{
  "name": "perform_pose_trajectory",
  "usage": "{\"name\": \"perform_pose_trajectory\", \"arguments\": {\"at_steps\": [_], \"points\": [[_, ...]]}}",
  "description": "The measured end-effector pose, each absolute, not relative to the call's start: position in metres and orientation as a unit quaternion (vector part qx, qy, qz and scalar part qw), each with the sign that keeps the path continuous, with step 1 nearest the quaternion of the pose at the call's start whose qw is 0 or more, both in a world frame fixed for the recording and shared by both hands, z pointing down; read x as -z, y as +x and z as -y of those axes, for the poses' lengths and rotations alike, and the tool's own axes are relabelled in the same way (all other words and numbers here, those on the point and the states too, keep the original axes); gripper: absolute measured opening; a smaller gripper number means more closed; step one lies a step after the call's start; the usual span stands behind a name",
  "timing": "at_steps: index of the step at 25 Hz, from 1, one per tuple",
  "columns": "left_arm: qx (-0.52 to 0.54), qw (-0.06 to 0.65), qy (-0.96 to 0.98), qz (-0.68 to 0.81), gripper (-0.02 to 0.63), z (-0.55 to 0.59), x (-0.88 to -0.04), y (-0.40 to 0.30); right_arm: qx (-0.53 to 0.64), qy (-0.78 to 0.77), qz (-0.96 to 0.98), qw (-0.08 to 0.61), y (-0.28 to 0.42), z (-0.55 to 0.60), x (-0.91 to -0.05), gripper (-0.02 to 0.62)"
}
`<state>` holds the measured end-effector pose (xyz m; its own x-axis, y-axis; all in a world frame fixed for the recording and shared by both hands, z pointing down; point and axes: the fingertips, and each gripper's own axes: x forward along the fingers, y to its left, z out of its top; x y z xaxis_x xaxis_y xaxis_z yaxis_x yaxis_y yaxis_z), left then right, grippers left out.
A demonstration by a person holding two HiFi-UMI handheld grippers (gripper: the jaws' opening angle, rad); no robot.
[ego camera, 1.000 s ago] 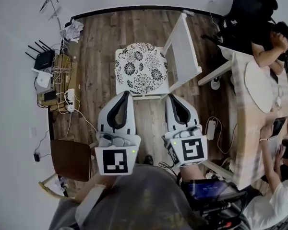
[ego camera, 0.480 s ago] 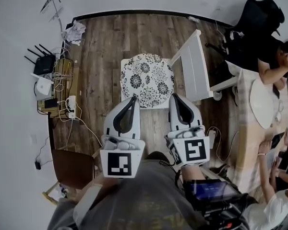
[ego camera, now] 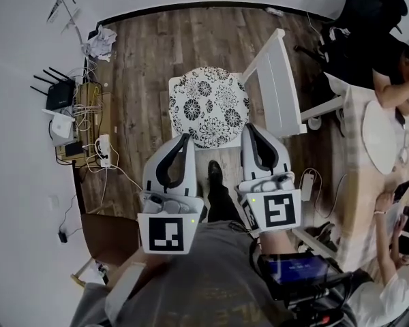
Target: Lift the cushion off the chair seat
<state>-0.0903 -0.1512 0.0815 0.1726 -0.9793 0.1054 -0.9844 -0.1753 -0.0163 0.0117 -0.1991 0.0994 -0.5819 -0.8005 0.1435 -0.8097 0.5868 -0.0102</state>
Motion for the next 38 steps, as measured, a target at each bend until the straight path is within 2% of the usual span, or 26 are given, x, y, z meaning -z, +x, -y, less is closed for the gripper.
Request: {"name": "perform_pose_trajectory", "arguments": {"at_steps": [12, 28, 38], "points": [[-0.061, 0.033, 0.768, 0.636, 0.006, 0.185, -0.113, -0.068, -0.064, 0.443, 0.892, 0.068, 0.028, 0.229, -0.136, 0.008], [-0.064, 0.050, 0.764, 0.640, 0.006, 0.215, -0.161, -0.069, -0.081, 0.418, 0.900, 0.091, 0.012, 0.247, -0.194, 0.008], [-0.075, 0.076, 0.762, 0.638, 0.006, 0.214, -0.222, -0.070, -0.102, 0.420, 0.895, 0.112, 0.018, 0.244, -0.257, 0.008]]}}
